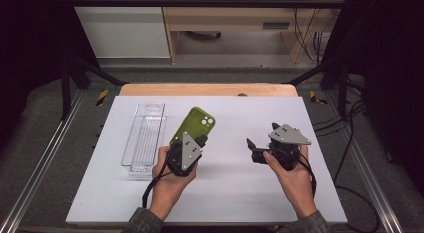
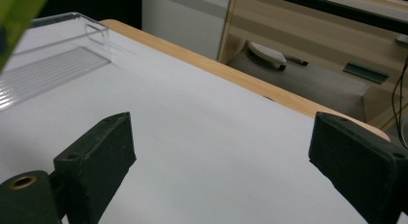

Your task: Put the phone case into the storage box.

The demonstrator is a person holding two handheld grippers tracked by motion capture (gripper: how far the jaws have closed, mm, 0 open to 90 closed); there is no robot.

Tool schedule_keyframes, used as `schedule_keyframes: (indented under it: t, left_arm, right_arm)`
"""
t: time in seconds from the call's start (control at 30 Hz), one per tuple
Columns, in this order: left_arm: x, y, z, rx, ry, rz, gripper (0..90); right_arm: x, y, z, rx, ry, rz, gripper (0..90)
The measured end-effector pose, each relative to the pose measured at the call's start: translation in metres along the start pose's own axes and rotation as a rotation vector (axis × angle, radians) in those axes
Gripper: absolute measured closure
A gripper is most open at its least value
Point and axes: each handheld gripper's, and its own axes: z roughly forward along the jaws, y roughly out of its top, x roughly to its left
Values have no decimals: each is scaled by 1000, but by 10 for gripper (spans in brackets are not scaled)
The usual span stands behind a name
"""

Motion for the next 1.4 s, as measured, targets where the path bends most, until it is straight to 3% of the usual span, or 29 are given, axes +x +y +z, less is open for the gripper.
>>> schedule_keyframes:
  t: [0.17, 0.27, 0.63, 0.8, 0.93, 1.13, 1.4]
  left_arm:
    - [13, 3, -1, -22, 18, -39, 874]
    - [21, 3, -3, -34, 39, -64, 874]
    - [55, 4, -14, -58, 119, -95, 873]
    - [65, 3, -18, -64, 150, -96, 873]
    - [70, 2, -20, -69, 168, -120, 873]
    - [78, 0, -22, -91, 188, -148, 873]
    - [90, 0, -25, -118, 217, -188, 873]
  right_arm:
    - [-9, -24, -6, 5, -22, 26, 89]
    - [-13, -37, -8, 26, -7, 33, 65]
    - [-20, -70, -20, -29, 25, 100, 51]
    - [-19, -78, -23, -83, 41, 90, 44]
    - [-16, -85, -23, -119, 38, 77, 42]
    - [-12, -91, -21, -113, 55, 42, 39]
    - [-16, -96, -22, -145, 35, 64, 37]
